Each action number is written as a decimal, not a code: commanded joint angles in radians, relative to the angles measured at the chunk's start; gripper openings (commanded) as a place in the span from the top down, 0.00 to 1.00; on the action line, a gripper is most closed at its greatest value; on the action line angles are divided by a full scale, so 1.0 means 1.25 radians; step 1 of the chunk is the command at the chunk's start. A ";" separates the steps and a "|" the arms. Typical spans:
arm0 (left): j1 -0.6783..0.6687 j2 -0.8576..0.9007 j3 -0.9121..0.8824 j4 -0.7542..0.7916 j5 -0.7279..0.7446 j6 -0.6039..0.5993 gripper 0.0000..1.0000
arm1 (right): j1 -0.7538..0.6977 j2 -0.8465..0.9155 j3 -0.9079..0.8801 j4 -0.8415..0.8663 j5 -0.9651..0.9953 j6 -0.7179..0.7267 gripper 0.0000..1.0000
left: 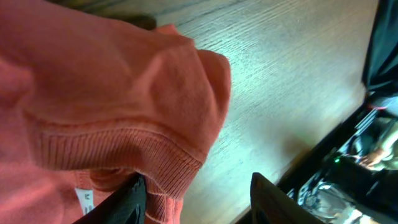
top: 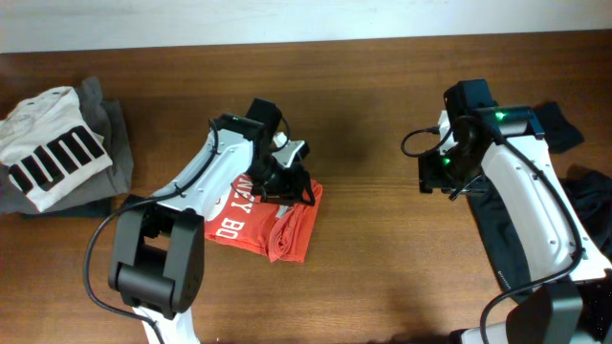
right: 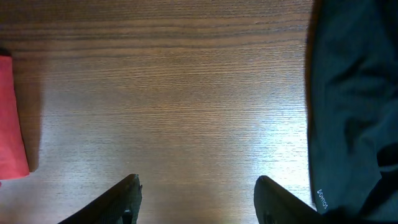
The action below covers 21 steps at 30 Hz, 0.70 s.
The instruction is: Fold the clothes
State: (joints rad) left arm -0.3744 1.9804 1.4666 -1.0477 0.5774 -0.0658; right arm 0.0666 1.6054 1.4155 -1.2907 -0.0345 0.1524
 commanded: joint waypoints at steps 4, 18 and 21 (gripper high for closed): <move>-0.002 -0.036 0.052 -0.002 0.129 0.211 0.43 | -0.002 0.002 0.001 -0.003 -0.005 -0.005 0.37; 0.102 -0.100 0.059 -0.013 -0.091 0.168 0.41 | -0.002 0.002 0.001 -0.006 -0.005 -0.015 0.34; 0.119 -0.096 0.056 -0.013 -0.092 0.111 0.42 | -0.002 0.002 0.001 -0.006 -0.005 -0.014 0.34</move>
State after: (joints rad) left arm -0.2348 1.8843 1.5227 -1.0622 0.5232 0.1593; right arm 0.0666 1.6054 1.4155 -1.2957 -0.0345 0.1421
